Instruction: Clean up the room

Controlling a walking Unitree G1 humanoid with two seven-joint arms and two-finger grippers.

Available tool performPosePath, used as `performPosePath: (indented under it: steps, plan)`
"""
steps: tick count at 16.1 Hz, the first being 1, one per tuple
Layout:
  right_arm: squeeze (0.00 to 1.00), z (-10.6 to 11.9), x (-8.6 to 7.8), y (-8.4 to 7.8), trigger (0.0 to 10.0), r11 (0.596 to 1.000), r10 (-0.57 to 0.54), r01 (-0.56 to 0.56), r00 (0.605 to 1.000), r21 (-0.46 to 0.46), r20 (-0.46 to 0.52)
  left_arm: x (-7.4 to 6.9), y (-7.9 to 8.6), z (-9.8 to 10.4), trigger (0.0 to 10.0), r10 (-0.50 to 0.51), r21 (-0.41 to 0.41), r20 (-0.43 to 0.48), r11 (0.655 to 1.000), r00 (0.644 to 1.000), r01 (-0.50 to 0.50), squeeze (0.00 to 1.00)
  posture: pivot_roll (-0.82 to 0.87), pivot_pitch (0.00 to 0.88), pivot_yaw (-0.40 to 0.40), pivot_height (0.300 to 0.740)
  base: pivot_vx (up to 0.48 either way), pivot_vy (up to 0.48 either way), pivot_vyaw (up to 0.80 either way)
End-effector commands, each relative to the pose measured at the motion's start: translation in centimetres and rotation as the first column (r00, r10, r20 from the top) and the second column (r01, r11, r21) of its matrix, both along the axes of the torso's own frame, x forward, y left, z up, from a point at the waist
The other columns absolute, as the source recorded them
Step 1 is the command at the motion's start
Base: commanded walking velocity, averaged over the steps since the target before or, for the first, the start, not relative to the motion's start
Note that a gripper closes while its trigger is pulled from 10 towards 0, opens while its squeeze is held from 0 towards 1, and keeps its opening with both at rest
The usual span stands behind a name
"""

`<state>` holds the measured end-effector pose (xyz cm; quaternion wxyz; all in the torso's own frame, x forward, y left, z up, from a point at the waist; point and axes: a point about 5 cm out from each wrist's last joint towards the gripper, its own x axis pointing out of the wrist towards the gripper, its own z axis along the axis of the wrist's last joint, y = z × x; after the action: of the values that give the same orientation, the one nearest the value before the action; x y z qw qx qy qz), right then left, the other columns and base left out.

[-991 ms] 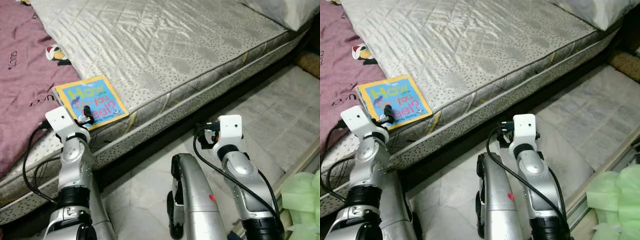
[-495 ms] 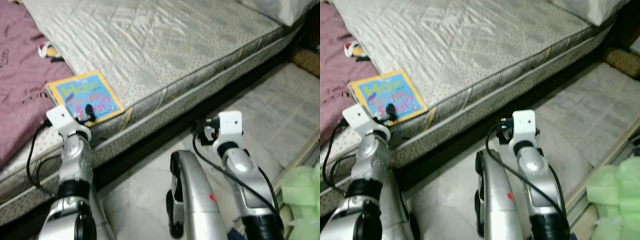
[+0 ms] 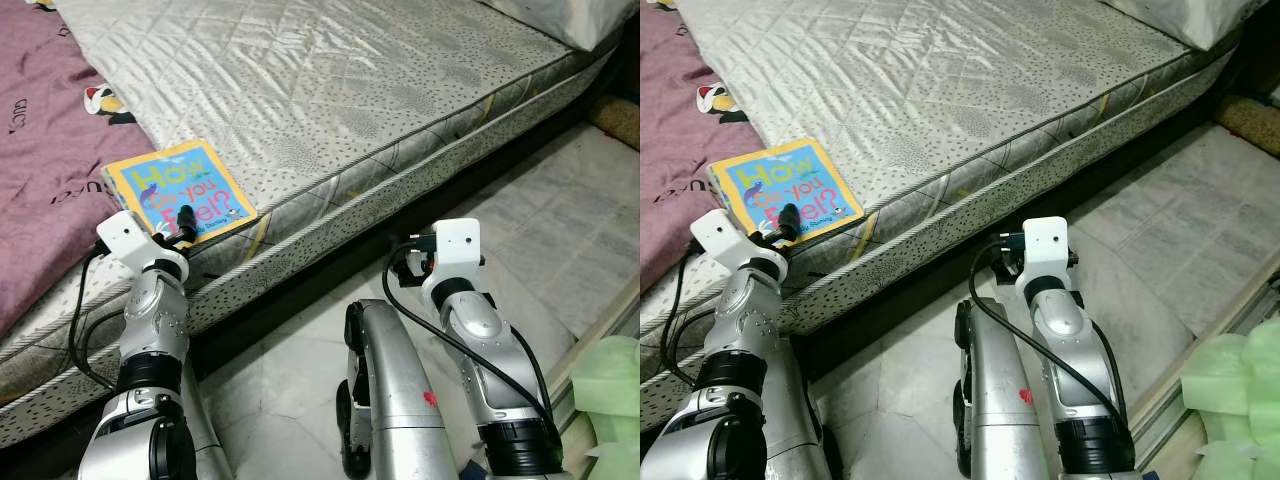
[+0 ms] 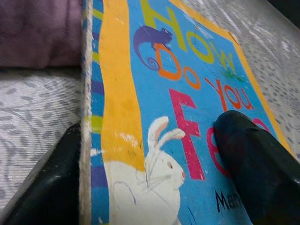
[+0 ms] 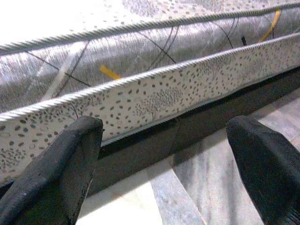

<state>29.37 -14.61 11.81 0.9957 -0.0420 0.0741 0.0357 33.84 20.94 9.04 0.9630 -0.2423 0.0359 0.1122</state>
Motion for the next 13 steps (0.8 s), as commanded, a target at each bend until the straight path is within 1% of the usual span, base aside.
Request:
performPosePath:
  steps: [1, 2, 4, 6, 8, 11, 13]
  plan:
    - [0.0, 0.0, 0.2, -0.1, 10.0, 1.0, -0.008, 0.008, 1.0, 0.0, 0.004, -0.3, -0.7, -1.1, 0.0, -0.05, -0.042, -0.038, 0.998, 0.998, 0.048, 0.0, -0.15, 0.095, -0.034, 0.429, 0.0, 0.0, 0.0]
    - [0.0, 0.0, 0.5, -0.1, 10.0, 1.0, -0.009, 0.009, 1.0, 0.002, 0.01, -0.3, -0.9, -0.9, 0.0, -0.081, -0.063, -0.022, 0.995, 0.996, 0.079, 0.0, -0.14, 0.086, -0.035, 0.429, 0.0, 0.0, 0.0]
    - [0.0, 0.1, 0.7, 0.0, 10.0, 1.0, -0.01, 0.01, 1.0, 0.004, 0.013, -0.2, -0.9, -0.8, 0.0, -0.089, -0.074, -0.011, 0.993, 0.996, 0.088, 0.0, -0.14, 0.081, -0.036, 0.429, 0.0, 0.0, 0.0]
    - [0.0, 0.2, 1.3, 0.5, 10.0, 1.0, 0.009, -0.01, 0.999, 0.01, 0.033, -0.2, -0.7, -0.6, 0.0, -0.094, -0.078, -0.006, 0.993, 0.996, 0.094, 0.0, -0.12, 0.063, -0.041, 0.429, 0.0, 0.0, 0.0]
    - [0.0, 0.3, 1.6, 0.7, 10.0, 1.0, 0.022, -0.023, 0.999, 0.016, 0.041, -0.3, -0.4, -0.6, 0.0, -0.083, -0.095, -0.007, 0.992, 0.997, 0.082, 0.0, -0.11, 0.052, -0.039, 0.429, 0.0, 0.0, 0.0]
    - [0.0, 0.5, 2.2, 1.1, 10.0, 0.999, 0.033, -0.034, 0.998, 0.019, 0.06, -0.3, 0.5, -0.5, 0.0, -0.041, -0.147, -0.005, 0.988, 0.999, 0.04, 0.0, -0.11, 0.042, -0.031, 0.429, 0.0, 0.0, 0.0]
    - [0.0, 0.6, 2.7, 1.3, 10.0, 0.999, 0.038, -0.04, 0.997, 0.016, 0.073, -0.1, 0.7, -0.1, 0.0, -0.041, -0.152, 0.012, 0.988, 0.999, 0.042, 0.0, -0.1, 0.032, -0.028, 0.429, 0.0, 0.0, 0.0]
